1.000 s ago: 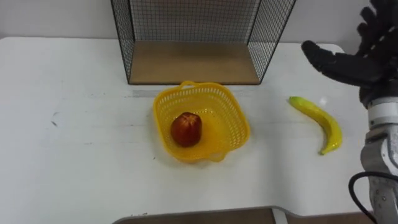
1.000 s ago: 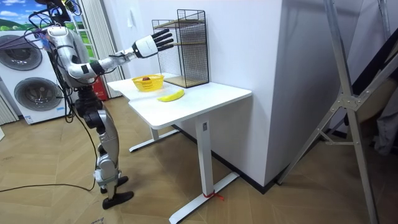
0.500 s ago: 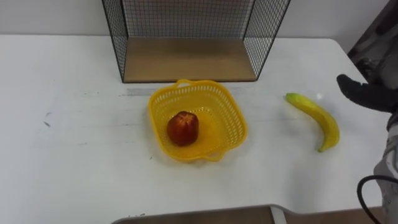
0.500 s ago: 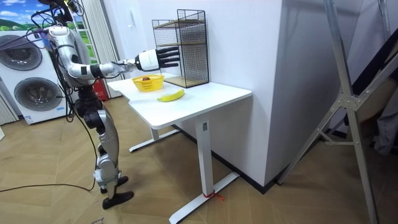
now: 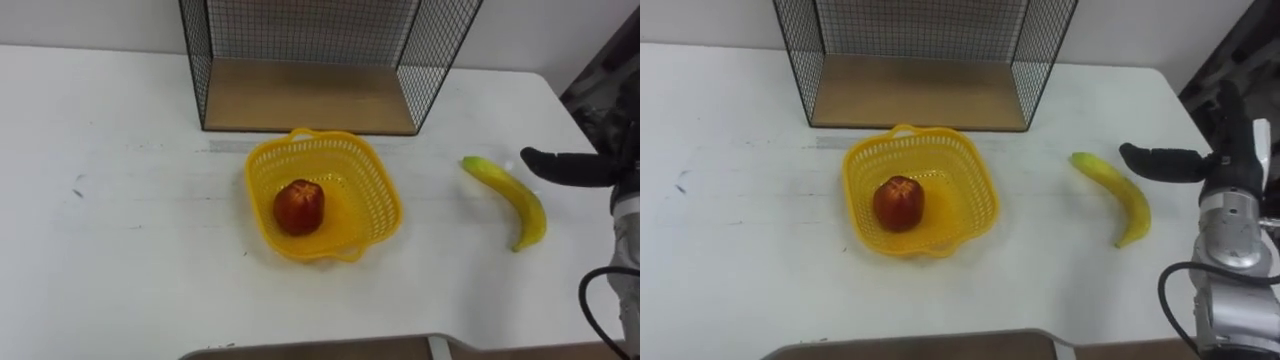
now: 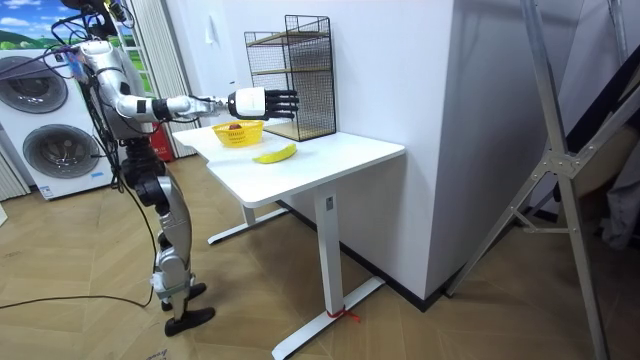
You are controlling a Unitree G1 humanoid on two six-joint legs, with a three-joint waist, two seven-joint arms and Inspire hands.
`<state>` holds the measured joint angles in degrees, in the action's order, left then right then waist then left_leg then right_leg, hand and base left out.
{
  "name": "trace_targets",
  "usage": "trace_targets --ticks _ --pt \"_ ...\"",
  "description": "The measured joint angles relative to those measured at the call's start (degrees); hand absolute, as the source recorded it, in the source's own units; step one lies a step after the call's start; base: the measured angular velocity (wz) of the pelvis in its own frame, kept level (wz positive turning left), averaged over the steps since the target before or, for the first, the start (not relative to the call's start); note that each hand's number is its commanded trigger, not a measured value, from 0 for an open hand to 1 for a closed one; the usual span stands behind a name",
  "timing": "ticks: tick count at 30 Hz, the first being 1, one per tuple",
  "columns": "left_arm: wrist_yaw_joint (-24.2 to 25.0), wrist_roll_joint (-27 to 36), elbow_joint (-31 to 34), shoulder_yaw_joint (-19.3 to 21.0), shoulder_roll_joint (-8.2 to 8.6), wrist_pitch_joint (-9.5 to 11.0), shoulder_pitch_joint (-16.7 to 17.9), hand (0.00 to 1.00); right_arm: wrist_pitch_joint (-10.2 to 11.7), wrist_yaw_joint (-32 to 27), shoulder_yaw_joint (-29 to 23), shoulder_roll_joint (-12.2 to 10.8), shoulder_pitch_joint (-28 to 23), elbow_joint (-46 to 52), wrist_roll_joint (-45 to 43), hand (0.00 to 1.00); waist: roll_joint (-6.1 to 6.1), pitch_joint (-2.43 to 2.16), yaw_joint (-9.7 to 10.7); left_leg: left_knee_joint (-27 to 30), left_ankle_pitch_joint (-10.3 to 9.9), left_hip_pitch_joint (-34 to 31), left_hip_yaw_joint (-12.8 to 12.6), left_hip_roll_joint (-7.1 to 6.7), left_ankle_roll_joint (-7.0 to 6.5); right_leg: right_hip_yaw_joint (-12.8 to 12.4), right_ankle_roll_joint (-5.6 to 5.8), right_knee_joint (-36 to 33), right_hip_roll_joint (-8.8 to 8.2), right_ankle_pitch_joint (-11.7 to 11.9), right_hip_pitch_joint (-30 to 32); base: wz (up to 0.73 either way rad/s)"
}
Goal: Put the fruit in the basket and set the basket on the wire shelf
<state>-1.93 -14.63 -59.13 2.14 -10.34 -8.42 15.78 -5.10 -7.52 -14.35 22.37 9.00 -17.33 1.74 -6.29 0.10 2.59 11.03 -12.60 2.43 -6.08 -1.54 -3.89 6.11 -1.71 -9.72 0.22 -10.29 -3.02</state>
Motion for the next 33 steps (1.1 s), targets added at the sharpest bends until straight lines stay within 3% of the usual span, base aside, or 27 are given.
trace_targets --ticks 3,8,12,15,20,25,33 --pt "0.41 0.4 0.04 -0.02 -0.16 -0.43 -0.38 0.0 -0.19 2.15 2.61 1.35 1.51 -2.25 -0.14 0.0 0.72 0.05 -0.1 0.3 -0.01 -0.4 0.04 0.07 0.0 0.04 -0.02 -0.09 0.02 0.01 0.0 0.0" --pt "1.3 0.35 0.11 0.03 -0.17 -0.44 -0.78 0.0 -1.29 5.64 4.22 2.23 2.19 -4.17 -0.25 0.0 1.36 -0.26 -0.52 0.4 0.0 -0.56 0.1 0.05 0.0 0.16 -0.03 -0.09 -0.01 0.02 0.07 0.0" --pt "1.33 0.4 0.0 0.1 -0.17 -0.47 -0.69 0.0 -1.34 6.56 4.22 2.79 2.53 -5.89 -0.22 0.0 1.02 -0.12 -1.18 0.42 0.01 -0.58 0.21 0.03 -0.01 0.4 -0.03 -0.03 -0.03 0.01 0.02 0.01" --pt "1.56 0.35 -0.26 0.14 -0.28 -0.48 -0.51 0.0 -1.34 7.07 4.22 4.41 6.72 -13.51 -0.23 0.0 0.37 0.03 -1.44 0.47 0.02 -0.6 0.27 0.0 -0.02 0.54 -0.02 -0.04 -0.08 0.01 0.0 0.0" --pt "2.58 0.38 -0.28 0.5 -1.19 -0.46 -0.47 0.0 -1.33 8.13 4.21 5.25 9.06 -18.84 -0.21 0.0 -0.31 0.08 -1.4 0.57 0.02 -0.67 0.64 0.01 -0.02 0.75 -0.02 -0.02 -0.05 0.0 -0.16 0.02" --pt "2.59 0.35 -0.44 0.52 -2.17 -0.5 -0.42 0.0 -1.28 10.18 4.25 5.36 10.0 -24.27 -0.24 0.0 -0.32 0.1 -1.52 0.7 0.02 -0.67 0.84 -0.03 -0.02 1.06 -0.02 0.0 -0.09 0.0 -0.32 0.02" --pt "2.63 -0.14 -0.59 1.68 -2.22 -0.89 -0.06 0.0 -1.26 12.65 4.64 5.71 10.12 -28.28 -1.07 0.0 -0.15 0.15 -1.55 0.7 0.03 -0.1 1.15 -0.09 -0.01 1.26 -0.02 0.13 -0.1 0.0 -1.07 0.02"
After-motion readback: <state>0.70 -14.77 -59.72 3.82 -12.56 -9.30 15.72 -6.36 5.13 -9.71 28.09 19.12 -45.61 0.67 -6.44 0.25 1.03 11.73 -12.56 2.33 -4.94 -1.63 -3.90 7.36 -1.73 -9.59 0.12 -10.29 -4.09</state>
